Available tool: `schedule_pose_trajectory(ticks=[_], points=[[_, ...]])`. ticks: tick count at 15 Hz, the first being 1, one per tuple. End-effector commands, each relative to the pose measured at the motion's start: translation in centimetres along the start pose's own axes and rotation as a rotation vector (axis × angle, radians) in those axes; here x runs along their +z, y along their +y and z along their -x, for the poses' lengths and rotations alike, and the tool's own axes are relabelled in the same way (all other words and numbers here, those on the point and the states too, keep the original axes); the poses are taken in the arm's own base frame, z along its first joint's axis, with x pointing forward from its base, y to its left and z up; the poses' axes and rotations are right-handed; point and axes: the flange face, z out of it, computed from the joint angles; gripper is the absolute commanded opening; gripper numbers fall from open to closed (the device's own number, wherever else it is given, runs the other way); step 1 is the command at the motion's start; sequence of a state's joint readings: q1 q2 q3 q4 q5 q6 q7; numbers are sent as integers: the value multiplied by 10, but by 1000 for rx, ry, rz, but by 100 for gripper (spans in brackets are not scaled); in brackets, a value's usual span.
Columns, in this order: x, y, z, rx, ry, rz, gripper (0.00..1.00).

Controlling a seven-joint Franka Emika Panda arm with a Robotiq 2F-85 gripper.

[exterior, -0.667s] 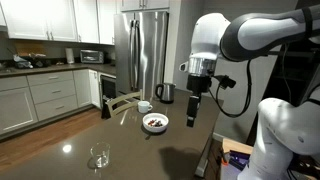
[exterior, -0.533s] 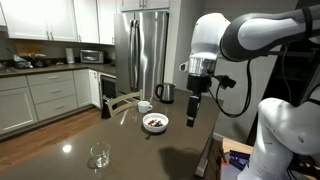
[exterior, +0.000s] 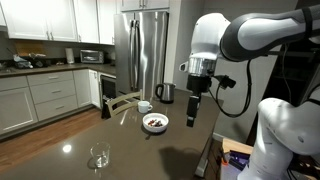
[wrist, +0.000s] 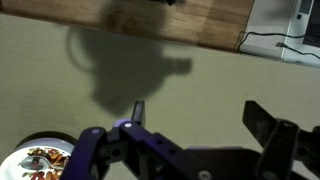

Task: Stir the contents of the bowl

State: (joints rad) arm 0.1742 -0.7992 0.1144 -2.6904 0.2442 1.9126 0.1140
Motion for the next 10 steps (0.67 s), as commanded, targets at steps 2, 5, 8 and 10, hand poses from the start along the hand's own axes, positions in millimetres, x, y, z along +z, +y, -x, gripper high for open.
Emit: schedule_pose_trajectory(ticks=[2, 5, 8, 10], points=[[-1, -9, -12, 29, 19, -15, 100], [2, -21, -27, 47, 55, -19, 100], [14, -43, -47, 55, 110, -17, 100], [26, -55, -63, 53, 140, 3, 100]])
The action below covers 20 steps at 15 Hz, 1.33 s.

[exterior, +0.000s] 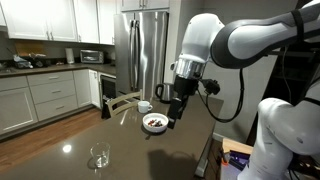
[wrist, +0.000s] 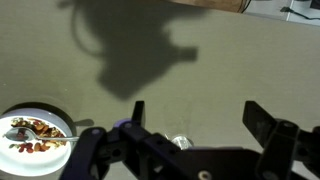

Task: Stir the contents of the bowl

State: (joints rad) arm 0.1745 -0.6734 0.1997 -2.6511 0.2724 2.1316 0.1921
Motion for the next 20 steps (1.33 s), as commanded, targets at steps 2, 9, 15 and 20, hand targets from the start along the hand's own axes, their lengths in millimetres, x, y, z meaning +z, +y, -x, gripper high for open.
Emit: schedule_pose_trajectory(ticks=[2, 9, 15, 20], points=[[33, -29, -43, 42, 19, 8, 100], [54, -6, -110, 141, 102, 130, 100], [67, 23, -135, 215, 114, 292, 100], [107, 31, -135, 279, 116, 421, 100]])
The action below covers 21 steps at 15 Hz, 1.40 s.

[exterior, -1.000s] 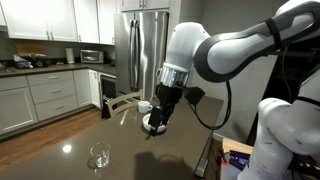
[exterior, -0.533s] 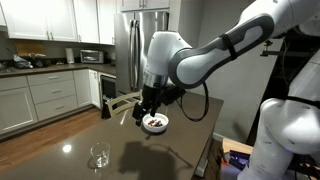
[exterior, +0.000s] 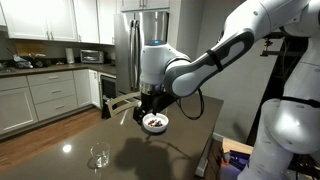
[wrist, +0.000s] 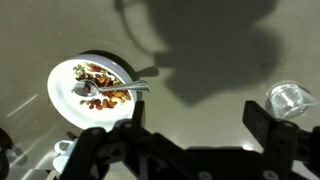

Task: Stir the contents of the bowl

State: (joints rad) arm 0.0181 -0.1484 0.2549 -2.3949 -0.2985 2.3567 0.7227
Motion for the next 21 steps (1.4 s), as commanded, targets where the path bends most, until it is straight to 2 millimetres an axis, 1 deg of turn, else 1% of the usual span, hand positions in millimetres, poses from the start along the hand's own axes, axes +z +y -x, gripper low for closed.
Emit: schedule_pose_trajectory(ticks=[1, 6, 9, 11, 13, 18, 21], points=[[27, -9, -1, 40, 12, 104, 100], [65, -21, 7, 35, 69, 225, 100], [80, -32, 10, 12, 123, 282, 100], [85, -37, 8, 1, 162, 320, 100], [89, -39, 2, 15, 173, 355, 100], [88, -31, -23, 133, 148, 449, 100], [92, -24, -33, 171, 119, 501, 100]])
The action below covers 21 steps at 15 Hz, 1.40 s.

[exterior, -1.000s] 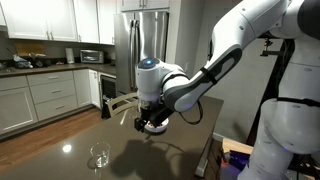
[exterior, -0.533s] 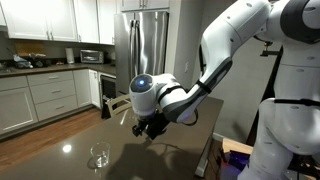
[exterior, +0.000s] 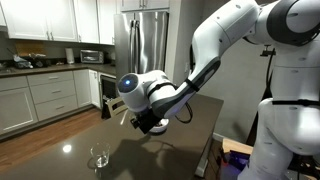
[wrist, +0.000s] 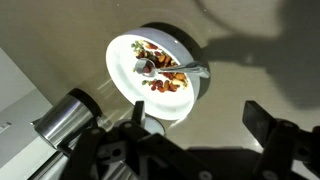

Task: Stir the contents of the bowl

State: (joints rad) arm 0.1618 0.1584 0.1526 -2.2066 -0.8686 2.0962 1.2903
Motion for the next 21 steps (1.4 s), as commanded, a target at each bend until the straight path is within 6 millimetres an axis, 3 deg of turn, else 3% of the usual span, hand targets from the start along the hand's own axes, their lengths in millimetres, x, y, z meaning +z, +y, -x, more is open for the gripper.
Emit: schedule_pose_trajectory(ticks=[1, 10, 11, 21], points=[[9, -3, -9, 35, -49, 78, 100], [24, -18, 26, -248, -199, 187, 100], [26, -15, 26, -177, -175, 165, 100], [27, -22, 35, -296, -101, 169, 100]])
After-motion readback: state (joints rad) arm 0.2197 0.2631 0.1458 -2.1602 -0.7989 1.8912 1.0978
